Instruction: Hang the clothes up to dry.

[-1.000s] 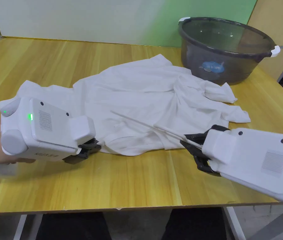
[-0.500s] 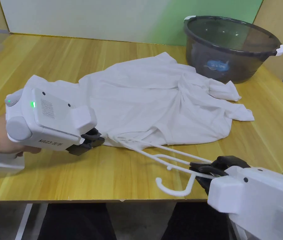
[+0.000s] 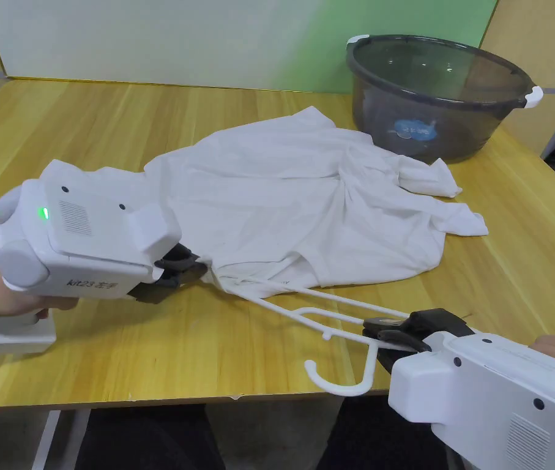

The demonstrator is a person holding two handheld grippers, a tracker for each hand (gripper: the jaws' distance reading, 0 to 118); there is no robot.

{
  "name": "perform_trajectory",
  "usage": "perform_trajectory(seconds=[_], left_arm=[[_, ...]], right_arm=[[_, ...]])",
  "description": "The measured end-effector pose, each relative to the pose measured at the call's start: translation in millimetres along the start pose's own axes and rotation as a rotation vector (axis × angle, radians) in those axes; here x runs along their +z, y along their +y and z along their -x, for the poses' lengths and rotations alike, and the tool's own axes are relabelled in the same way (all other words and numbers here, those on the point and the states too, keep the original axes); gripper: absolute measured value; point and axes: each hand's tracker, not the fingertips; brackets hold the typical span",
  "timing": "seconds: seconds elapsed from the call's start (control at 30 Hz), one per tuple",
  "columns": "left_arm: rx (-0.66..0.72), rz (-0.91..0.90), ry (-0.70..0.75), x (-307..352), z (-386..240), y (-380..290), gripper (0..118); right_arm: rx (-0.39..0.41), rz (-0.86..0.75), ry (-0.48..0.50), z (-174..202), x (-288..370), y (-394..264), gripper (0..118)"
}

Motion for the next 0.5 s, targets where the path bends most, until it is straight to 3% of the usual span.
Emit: perform_trajectory(seconds=[0.03,0.17,0.2,0.5], left_arm=[[0.044,-0.044,-0.015,3,-2,3,0],[0.008,-0.028,-0.014,8,-2,7,0],[-0.081,0.045,0.010,8,-5,4,0],[-0.063,0.025,0.029,11,-7,-7,0]], right_arm=[[-0.005,0.005,-0.003,1,-1,-1,10],[-0.063,0.004,0.006,0,-3,-4,10],[-0.069,0.006,0.002,0,-3,-4,10],[-0.004,0.025,-0.006,1,-1,-6,10]])
